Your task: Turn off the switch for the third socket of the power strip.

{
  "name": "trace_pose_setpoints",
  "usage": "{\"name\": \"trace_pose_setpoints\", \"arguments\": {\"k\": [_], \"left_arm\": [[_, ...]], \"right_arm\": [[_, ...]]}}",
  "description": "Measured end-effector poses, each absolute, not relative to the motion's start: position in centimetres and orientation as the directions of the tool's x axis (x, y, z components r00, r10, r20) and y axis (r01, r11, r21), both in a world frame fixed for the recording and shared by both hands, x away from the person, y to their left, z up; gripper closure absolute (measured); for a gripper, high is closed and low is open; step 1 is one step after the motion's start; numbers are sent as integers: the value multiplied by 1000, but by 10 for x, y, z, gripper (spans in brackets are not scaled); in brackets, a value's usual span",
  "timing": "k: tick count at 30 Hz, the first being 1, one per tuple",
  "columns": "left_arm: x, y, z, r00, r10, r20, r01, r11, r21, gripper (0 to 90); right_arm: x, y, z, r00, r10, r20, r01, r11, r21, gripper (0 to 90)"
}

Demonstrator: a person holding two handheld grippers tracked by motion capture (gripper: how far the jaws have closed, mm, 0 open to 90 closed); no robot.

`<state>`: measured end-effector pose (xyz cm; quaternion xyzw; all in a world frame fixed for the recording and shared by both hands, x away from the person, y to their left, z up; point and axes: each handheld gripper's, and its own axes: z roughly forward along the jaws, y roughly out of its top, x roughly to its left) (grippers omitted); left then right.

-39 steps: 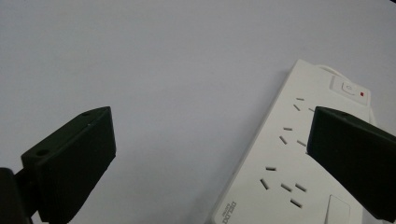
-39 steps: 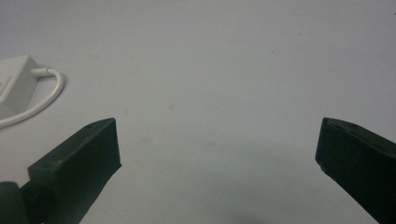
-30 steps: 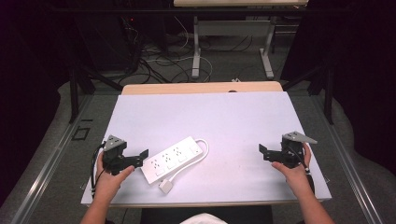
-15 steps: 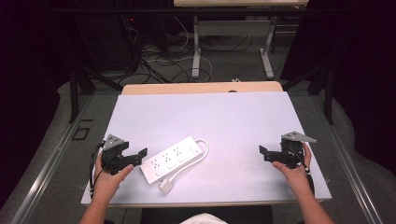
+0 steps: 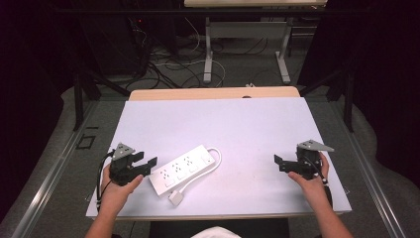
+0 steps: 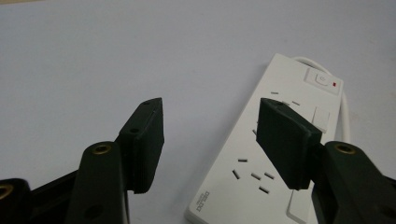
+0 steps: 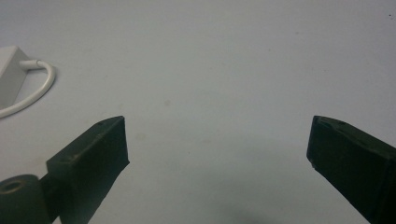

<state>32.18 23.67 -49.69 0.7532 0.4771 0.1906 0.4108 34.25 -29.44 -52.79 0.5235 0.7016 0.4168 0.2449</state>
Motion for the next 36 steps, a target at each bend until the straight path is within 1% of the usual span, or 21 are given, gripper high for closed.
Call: {"name": "trace_pose_setpoints", "arguments": {"k": [3, 5, 6, 8, 9, 10, 13, 15, 20, 21, 22, 25, 33, 36], "left_arm": [[322, 233, -497, 481, 869, -112, 571, -214, 793, 432], [321, 232, -497, 495, 860, -124, 580, -221, 784, 465], [320, 228, -497, 495, 855, -155, 596, -204, 777, 475], [320, 229, -496, 503, 850, -157, 608, -218, 763, 494], [319, 226, -497, 483, 858, -174, 612, -188, 768, 506], [318, 224, -496, 480, 854, -200, 638, -183, 748, 514], [318, 222, -495, 470, 855, -218, 659, -175, 732, 537], [318, 221, -494, 460, 850, -256, 692, -162, 703, 547], [317, 217, -492, 426, 850, -311, 743, -133, 655, 574], [316, 216, -491, 411, 853, -323, 764, -129, 632, 585], [316, 216, -491, 411, 853, -323, 764, -129, 632, 587], [315, 212, -489, 393, 851, -349, 798, -127, 589, 607], [311, 203, -492, 402, 854, -331, 814, -168, 555, 678], [310, 200, -495, 411, 854, -319, 817, -190, 545, 724]], "right_arm": [[343, -295, -528, -337, 937, 89, 531, 111, 840, 53], [343, -295, -529, -340, 936, 89, 530, 112, 840, 54], [343, -295, -529, -338, 937, 90, 531, 111, 840, 54], [343, -294, -529, -335, 937, 96, 535, 105, 838, 56], [343, -295, -529, -337, 937, 94, 534, 108, 838, 56], [343, -294, -529, -333, 938, 100, 539, 102, 836, 56], [343, -295, -529, -333, 938, 97, 537, 104, 837, 58], [343, -295, -529, -334, 938, 96, 537, 105, 837, 58], [343, -295, -529, -334, 937, 97, 536, 105, 837, 60], [343, -295, -529, -333, 938, 97, 536, 104, 838, 60], [343, -295, -529, -333, 938, 97, 536, 104, 838, 60], [342, -295, -530, -324, 941, 97, 536, 98, 839, 60], [341, -296, -529, -326, 939, 110, 545, 92, 834, 62], [342, -296, -530, -330, 938, 109, 544, 94, 834, 65]]}}
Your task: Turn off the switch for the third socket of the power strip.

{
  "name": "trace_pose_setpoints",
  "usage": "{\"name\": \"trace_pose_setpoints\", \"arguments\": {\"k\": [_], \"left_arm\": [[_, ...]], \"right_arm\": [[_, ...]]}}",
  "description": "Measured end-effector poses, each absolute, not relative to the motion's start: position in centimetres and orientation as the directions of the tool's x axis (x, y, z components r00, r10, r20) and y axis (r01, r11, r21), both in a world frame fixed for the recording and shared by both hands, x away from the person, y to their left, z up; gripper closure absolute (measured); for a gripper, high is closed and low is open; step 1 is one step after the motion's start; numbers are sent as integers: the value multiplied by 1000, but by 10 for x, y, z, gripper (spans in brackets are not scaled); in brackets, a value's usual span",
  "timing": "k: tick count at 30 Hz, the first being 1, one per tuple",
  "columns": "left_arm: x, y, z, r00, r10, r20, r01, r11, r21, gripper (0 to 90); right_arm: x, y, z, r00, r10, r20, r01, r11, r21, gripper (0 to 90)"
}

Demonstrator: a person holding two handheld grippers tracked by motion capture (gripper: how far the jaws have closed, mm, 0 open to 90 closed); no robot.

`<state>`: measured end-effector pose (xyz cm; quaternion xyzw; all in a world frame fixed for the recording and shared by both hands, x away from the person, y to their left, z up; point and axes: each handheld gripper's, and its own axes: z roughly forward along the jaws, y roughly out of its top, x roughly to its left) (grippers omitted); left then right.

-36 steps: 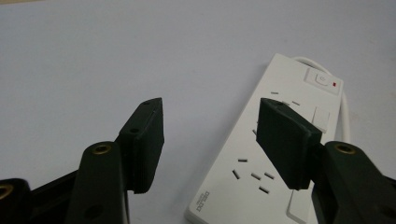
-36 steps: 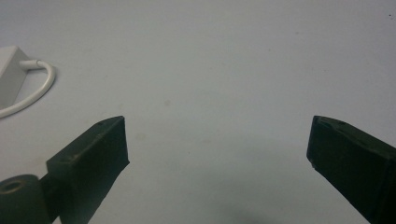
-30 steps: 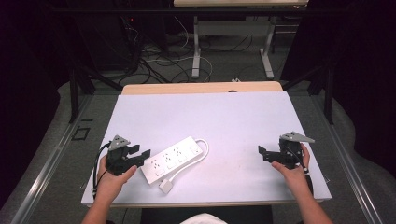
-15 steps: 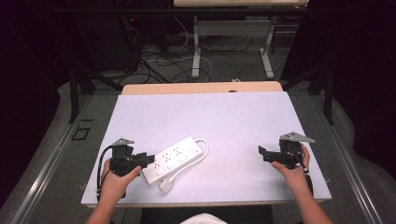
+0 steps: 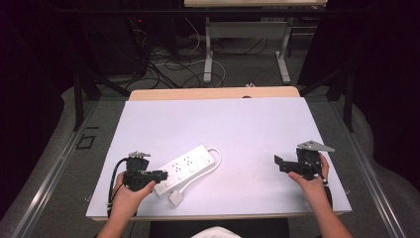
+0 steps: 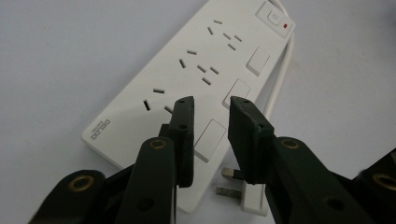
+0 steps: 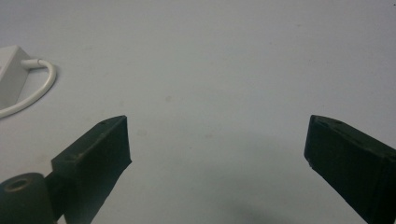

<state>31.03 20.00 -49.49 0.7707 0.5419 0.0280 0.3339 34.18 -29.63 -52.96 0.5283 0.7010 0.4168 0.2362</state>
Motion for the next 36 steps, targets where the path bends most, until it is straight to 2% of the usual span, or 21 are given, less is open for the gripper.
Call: {"name": "trace_pose_setpoints", "arguments": {"k": [10, 36], "left_arm": [[311, 197, -504, 395, 861, -321, 836, -192, 514, 796], [318, 197, -517, 368, 863, -347, 869, -186, 459, 846]], "right_arm": [[342, -295, -530, -330, 936, 120, 554, 89, 828, 69], [343, -296, -531, -336, 933, 127, 557, 89, 826, 79]]}}
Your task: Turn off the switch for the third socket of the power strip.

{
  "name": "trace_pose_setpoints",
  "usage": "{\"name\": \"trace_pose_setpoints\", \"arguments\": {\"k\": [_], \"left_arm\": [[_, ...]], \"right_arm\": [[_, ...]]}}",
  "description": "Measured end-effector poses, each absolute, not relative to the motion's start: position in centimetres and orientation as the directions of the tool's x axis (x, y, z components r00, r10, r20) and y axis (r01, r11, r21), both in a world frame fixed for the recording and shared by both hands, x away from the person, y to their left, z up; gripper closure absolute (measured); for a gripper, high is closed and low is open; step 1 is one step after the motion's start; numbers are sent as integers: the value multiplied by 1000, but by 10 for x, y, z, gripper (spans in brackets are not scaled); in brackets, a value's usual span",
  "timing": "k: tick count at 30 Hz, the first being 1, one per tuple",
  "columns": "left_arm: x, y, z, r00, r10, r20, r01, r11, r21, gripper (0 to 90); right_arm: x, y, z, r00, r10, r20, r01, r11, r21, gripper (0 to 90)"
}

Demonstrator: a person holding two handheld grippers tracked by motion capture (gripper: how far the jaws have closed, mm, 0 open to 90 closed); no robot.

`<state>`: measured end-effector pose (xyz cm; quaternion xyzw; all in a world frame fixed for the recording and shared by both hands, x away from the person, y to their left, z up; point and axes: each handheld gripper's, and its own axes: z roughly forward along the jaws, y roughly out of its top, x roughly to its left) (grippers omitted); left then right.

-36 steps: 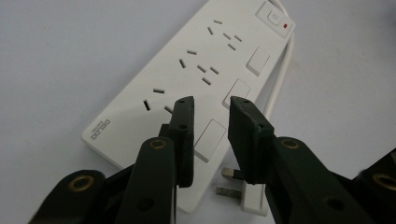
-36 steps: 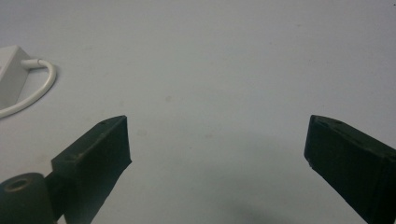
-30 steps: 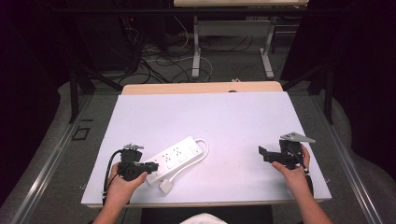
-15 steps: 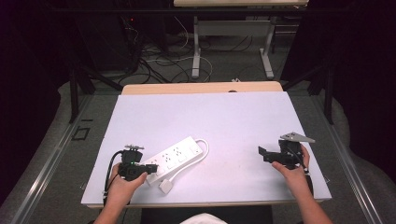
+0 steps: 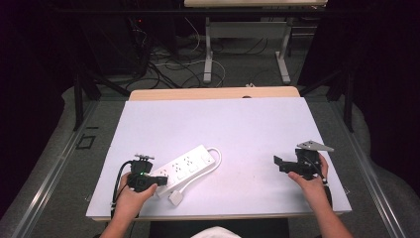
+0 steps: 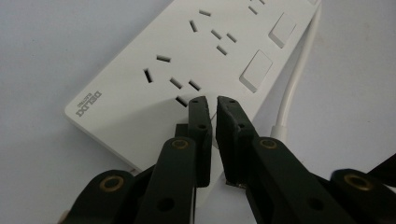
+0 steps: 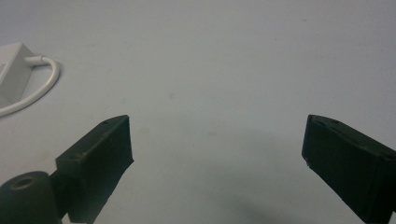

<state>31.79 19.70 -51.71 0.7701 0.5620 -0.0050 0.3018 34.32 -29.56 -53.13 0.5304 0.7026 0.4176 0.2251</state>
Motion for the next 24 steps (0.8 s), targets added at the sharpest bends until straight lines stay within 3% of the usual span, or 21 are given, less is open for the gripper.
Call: {"name": "trace_pose_setpoints", "arguments": {"k": [24], "left_arm": [[317, 196, -517, 380, 864, -329, 868, -210, 450, 880]], "right_arm": [[343, -295, -532, -336, 933, 130, 565, 89, 820, 80]]}}
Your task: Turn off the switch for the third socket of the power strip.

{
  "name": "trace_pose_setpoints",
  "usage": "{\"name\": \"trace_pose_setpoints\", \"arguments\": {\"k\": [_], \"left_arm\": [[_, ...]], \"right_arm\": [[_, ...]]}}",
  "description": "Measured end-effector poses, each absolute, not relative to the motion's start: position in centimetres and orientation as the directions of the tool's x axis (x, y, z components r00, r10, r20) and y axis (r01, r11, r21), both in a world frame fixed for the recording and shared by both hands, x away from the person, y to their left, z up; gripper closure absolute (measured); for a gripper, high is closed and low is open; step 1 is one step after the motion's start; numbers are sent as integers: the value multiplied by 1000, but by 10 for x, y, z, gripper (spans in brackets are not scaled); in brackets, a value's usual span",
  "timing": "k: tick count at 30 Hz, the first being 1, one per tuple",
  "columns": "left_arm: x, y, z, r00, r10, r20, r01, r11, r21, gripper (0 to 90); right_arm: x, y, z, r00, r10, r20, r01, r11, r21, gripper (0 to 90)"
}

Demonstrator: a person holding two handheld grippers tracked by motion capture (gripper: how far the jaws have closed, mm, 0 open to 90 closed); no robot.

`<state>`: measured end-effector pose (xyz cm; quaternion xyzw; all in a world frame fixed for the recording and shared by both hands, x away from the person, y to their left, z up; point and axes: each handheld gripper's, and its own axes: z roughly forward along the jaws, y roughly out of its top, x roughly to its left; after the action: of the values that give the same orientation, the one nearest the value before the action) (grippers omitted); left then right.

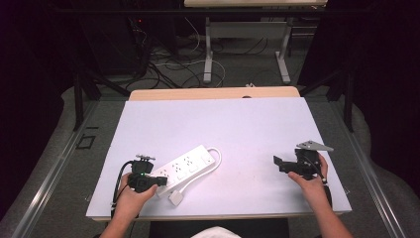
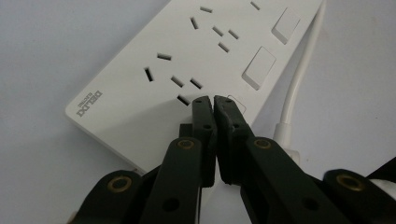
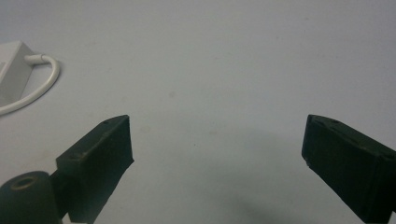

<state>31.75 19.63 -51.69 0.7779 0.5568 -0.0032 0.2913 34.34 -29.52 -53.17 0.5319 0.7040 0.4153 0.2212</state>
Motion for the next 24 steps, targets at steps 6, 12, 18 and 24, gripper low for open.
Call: {"name": "trace_pose_setpoints", "arguments": {"k": [6, 12, 18, 24], "left_arm": [[318, 196, -517, 378, 864, -332, 869, -208, 449, 883], [318, 196, -518, 379, 869, -317, 871, -219, 440, 900], [318, 196, -518, 387, 868, -312, 866, -226, 446, 900], [318, 196, -517, 391, 866, -312, 868, -234, 438, 899]], "right_arm": [[344, -295, -532, -329, 936, 129, 561, 83, 824, 80], [344, -295, -532, -332, 935, 122, 561, 92, 823, 80], [344, -295, -532, -335, 933, 133, 566, 86, 820, 80], [344, -295, -532, -335, 933, 133, 565, 86, 820, 80]]}}
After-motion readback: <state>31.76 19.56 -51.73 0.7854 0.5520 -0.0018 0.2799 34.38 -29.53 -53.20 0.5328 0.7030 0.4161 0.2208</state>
